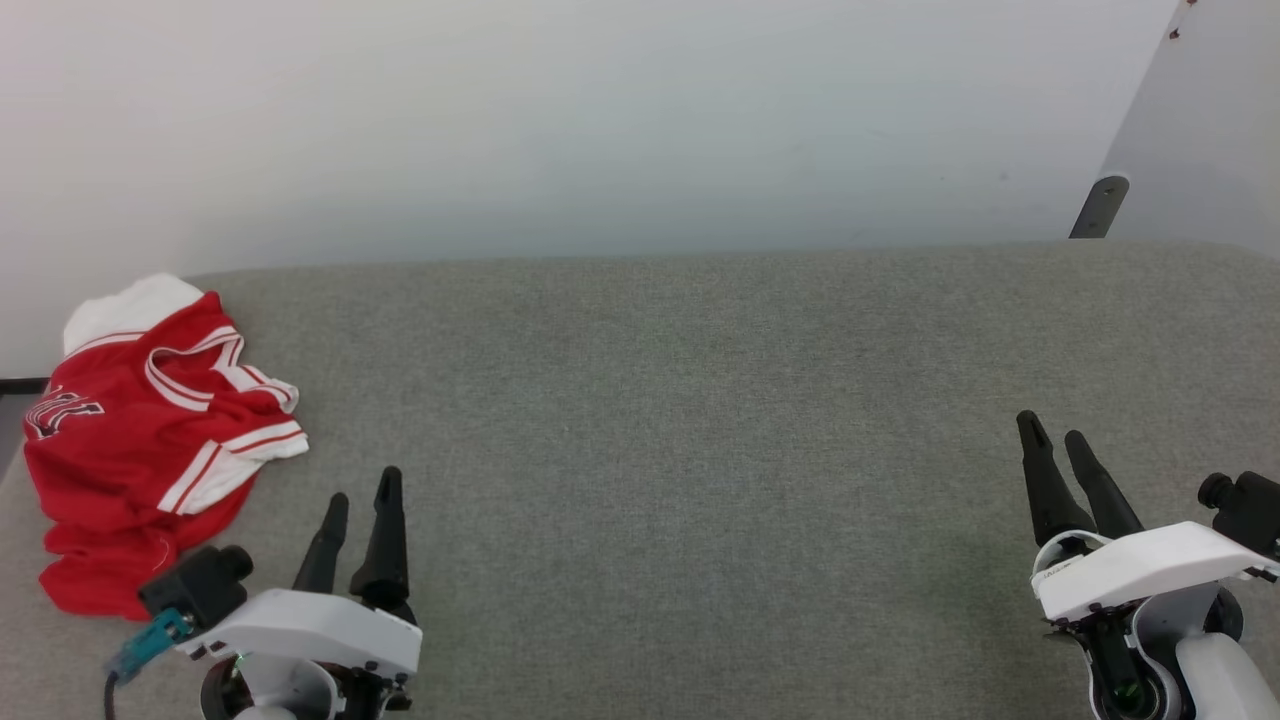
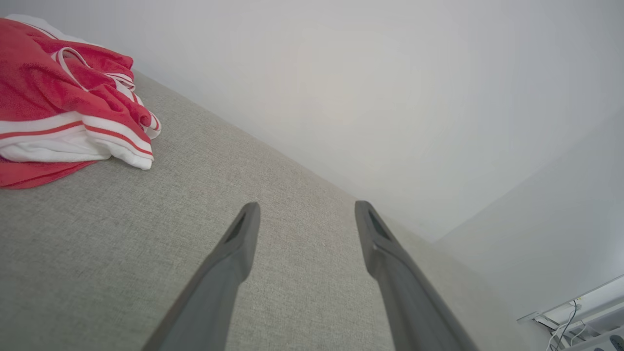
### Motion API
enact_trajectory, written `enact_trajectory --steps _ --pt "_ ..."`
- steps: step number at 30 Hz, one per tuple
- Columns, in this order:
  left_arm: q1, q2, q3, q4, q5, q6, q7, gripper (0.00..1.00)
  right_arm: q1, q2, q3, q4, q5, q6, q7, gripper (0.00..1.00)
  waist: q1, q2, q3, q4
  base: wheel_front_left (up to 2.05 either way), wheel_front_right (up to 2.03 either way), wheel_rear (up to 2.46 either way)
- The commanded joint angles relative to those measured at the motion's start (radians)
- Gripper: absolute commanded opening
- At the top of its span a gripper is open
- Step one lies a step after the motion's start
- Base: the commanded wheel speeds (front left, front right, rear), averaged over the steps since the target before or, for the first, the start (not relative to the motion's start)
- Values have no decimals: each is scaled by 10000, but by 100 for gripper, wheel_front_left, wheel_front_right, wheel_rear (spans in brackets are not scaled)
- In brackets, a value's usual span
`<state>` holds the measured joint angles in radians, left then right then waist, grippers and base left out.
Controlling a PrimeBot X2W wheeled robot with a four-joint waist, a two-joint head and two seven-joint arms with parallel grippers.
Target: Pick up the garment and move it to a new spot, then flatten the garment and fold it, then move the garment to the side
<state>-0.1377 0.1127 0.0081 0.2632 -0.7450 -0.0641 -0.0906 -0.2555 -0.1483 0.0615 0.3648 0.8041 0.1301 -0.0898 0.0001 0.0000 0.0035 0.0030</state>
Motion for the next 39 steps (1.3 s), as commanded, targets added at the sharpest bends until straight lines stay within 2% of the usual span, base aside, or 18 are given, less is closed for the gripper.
enact_trajectory --steps 1,8,19,33,39 --pt "-150 79 -17 -142 301 47 -102 100 -281 -90 -21 -59 -283 5 -109 100 0 0 -5 -6 0 0 0" --pt "-39 122 -80 -197 1211 134 -310 100 -324 -70 -23 33 -1211 5 -311 100 0 0 -43 -41 0 0 0" --pt "110 118 -291 -77 2535 212 -619 100 -369 -182 137 314 -2050 5 -618 100 0 0 -61 -69 0 0 0" --pt "292 24 -498 -129 3963 489 -965 100 -311 -162 -84 55 -3394 6 -969 100 0 0 -32 -61 0 0 0" --pt "320 -29 -485 -120 4432 542 -1087 100 -206 -109 -195 -40 -3632 7 -1102 100 0 0 -45 -56 0 0 0"
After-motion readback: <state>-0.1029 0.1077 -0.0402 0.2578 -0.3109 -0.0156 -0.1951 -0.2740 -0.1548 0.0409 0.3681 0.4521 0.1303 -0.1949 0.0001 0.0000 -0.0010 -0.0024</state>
